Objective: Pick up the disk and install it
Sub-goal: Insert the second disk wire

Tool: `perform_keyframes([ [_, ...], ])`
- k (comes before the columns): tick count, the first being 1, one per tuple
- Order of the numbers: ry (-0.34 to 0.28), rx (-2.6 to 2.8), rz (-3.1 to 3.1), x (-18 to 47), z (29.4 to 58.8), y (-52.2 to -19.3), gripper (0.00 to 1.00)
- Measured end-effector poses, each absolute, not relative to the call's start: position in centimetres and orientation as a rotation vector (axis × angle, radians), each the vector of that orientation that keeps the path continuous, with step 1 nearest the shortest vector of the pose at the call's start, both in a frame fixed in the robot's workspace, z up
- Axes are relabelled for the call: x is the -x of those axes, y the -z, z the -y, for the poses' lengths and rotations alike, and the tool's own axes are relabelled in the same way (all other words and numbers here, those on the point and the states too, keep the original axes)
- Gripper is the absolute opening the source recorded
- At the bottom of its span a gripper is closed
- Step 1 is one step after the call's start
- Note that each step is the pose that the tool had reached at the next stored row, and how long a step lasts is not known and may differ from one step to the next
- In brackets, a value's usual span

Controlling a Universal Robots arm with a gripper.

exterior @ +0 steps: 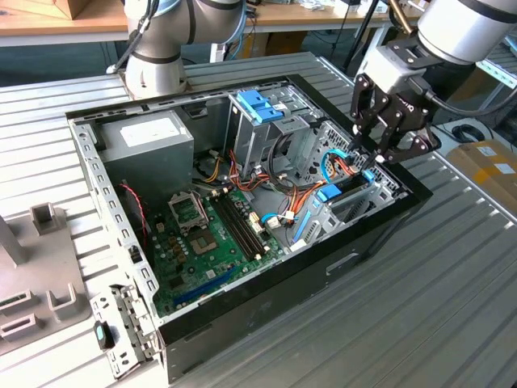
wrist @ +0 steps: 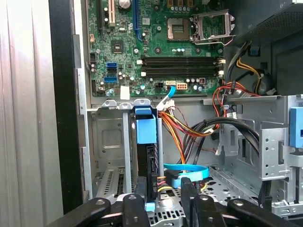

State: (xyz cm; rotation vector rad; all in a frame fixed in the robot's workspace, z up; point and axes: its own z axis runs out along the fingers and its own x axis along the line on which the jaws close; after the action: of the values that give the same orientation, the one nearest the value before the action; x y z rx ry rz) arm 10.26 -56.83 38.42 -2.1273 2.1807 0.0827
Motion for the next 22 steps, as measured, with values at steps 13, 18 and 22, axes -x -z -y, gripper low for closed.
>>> perform_keyframes([
  [13,-0.099,2.128,-2.183,-10.4,56.1,-37.2,0.42],
  [18,-0.101,2.128,-2.184,-10.6,55.7,-36.9,0.42],
  [22,-0.101,2.128,-2.184,-10.6,55.7,-36.8,0.42],
])
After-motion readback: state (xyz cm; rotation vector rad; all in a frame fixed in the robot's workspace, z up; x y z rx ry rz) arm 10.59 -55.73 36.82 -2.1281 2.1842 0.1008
